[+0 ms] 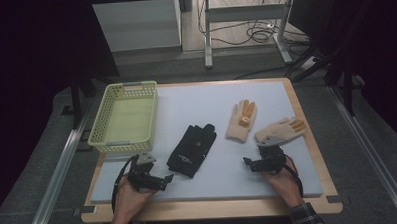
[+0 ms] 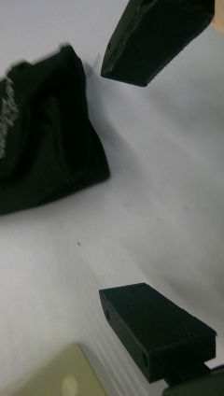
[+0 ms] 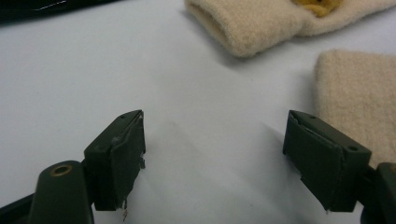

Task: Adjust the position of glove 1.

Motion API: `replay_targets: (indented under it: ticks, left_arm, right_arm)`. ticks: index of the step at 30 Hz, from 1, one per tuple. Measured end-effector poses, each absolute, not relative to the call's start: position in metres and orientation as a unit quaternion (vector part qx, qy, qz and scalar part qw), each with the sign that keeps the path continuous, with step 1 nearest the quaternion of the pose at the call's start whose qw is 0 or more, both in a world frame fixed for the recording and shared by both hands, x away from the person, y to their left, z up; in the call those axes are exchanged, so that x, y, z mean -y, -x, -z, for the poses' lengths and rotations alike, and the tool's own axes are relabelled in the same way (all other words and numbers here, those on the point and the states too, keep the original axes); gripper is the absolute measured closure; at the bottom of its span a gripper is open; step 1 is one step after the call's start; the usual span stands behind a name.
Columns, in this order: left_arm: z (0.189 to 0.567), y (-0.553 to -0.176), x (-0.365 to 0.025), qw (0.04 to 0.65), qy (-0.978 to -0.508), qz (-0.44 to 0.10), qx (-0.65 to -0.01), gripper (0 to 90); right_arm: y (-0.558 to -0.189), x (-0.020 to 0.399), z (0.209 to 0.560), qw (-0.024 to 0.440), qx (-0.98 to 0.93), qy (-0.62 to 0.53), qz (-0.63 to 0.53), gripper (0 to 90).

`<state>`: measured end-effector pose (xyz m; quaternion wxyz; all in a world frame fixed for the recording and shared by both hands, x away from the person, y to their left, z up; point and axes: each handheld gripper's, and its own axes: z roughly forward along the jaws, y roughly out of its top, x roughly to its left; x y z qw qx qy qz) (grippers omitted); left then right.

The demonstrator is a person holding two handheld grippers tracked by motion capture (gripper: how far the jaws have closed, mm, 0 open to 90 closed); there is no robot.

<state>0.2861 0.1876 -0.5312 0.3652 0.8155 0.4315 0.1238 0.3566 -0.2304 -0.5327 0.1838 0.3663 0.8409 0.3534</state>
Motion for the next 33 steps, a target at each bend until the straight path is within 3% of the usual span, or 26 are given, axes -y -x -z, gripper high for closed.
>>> replay_targets:
  ticks: [17, 24, 33]
  left_arm:
    - [0.502, -0.323, -0.133, 0.328, -0.835, -0.130, -0.422, 0.0]
    - [0.506, -0.359, -0.113, 0.307, -0.840, -0.116, -0.431, 0.0]
    - [0.521, -0.368, -0.091, 0.291, -0.844, -0.107, -0.438, 0.0]
  right_arm:
    - [-0.357, 0.231, 0.533, 0.184, -0.841, -0.366, -0.354, 20.5]
    - [-0.357, 0.231, 0.533, 0.184, -0.841, -0.366, -0.354, 20.5]
    - [-0.357, 0.231, 0.533, 0.184, -0.841, -0.366, -0.354, 20.5]
